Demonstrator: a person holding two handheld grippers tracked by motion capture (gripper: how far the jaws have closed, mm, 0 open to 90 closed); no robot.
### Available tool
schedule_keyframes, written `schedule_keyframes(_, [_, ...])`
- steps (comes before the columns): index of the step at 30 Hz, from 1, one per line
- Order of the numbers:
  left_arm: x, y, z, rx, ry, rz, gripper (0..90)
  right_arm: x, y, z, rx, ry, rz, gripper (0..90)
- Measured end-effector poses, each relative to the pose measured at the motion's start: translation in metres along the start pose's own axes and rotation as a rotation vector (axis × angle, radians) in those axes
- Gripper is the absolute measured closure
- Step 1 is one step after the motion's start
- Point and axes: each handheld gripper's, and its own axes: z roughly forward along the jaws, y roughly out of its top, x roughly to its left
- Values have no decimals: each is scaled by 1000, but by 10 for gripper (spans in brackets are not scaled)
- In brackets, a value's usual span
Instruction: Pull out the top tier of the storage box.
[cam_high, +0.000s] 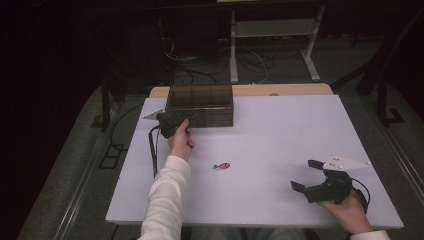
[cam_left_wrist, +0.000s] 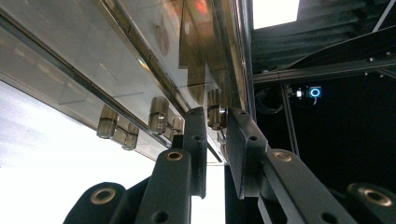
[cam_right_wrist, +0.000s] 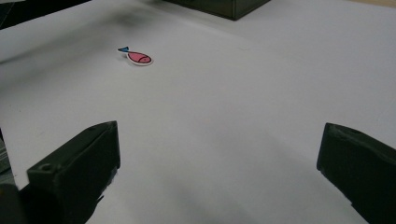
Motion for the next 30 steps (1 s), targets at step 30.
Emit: schedule_keyframes(30, [-1, -2, 0, -4, 6, -14, 813, 0, 0, 0, 6, -3, -9, 0])
